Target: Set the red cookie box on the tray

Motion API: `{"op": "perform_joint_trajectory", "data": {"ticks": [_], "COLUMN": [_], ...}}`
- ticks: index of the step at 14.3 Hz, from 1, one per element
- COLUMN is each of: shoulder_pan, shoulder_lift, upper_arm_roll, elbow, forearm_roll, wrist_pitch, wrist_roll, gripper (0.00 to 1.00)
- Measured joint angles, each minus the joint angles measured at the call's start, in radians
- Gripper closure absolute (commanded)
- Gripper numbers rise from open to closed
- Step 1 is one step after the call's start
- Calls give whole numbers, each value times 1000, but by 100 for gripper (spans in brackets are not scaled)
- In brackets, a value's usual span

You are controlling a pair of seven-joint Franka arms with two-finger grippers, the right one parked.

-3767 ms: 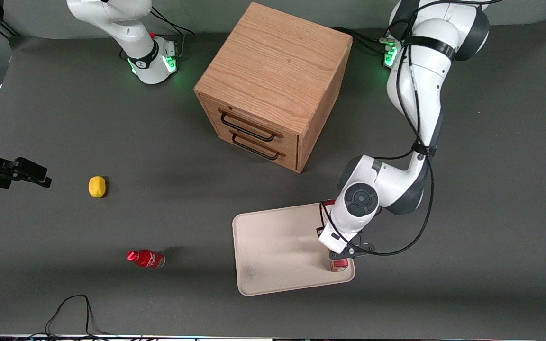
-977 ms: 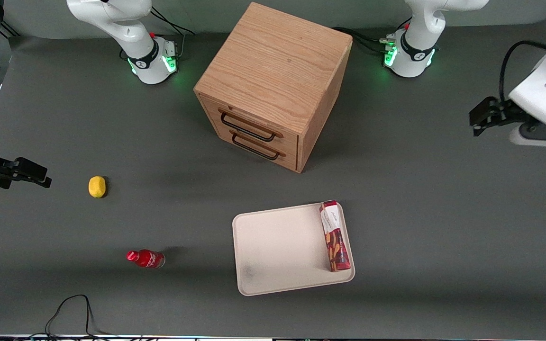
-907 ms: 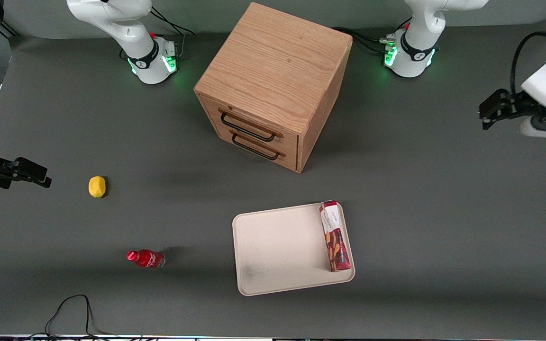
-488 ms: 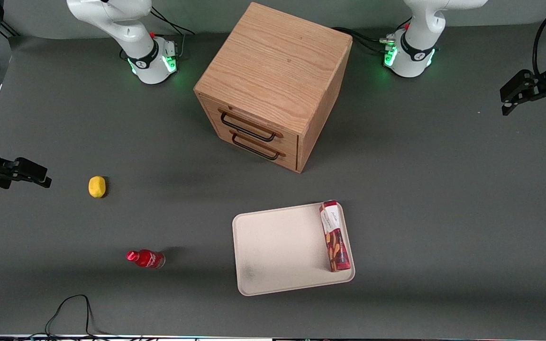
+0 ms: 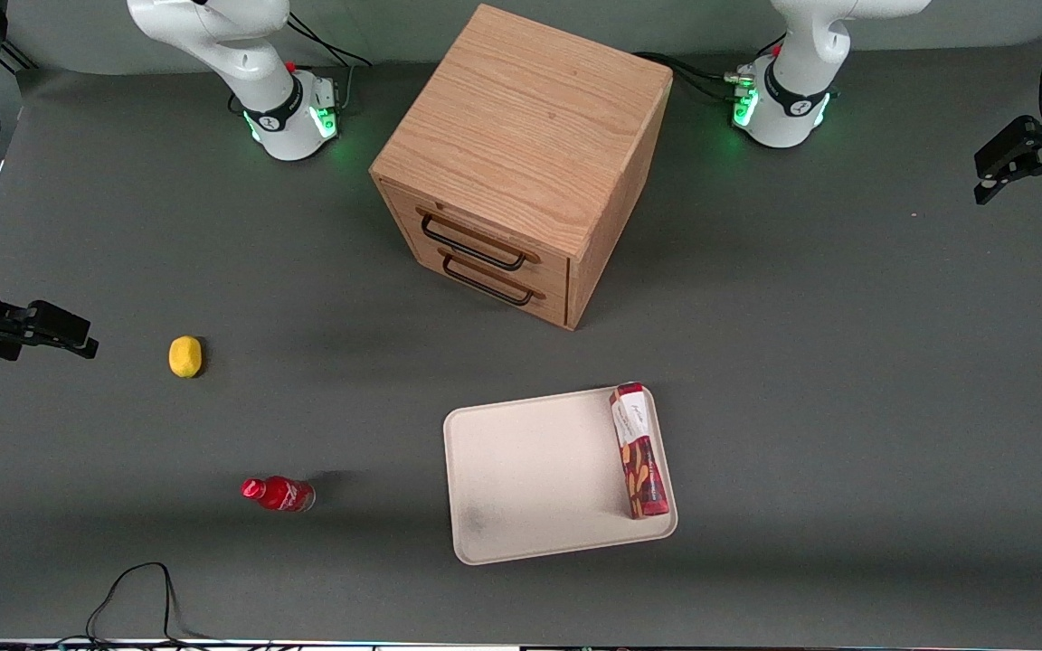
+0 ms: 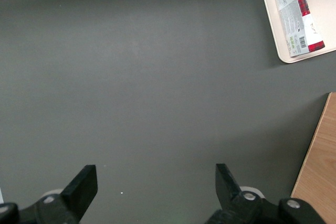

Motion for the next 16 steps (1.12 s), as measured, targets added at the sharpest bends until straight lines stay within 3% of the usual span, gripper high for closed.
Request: {"op": "perform_joint_trajectory", "data": {"ticks": [5, 10, 16], "shoulder_pan": [0, 0, 16], "shoulder_lift": [33, 115, 127], "upper_arm_roll": [-5, -29, -34], "elbow": [-8, 74, 100], "forearm_roll": [-5, -8, -67], "wrist_pitch": [57, 38, -5], "wrist_roll": [-36, -104, -113], "gripper": [0, 0, 0]}}
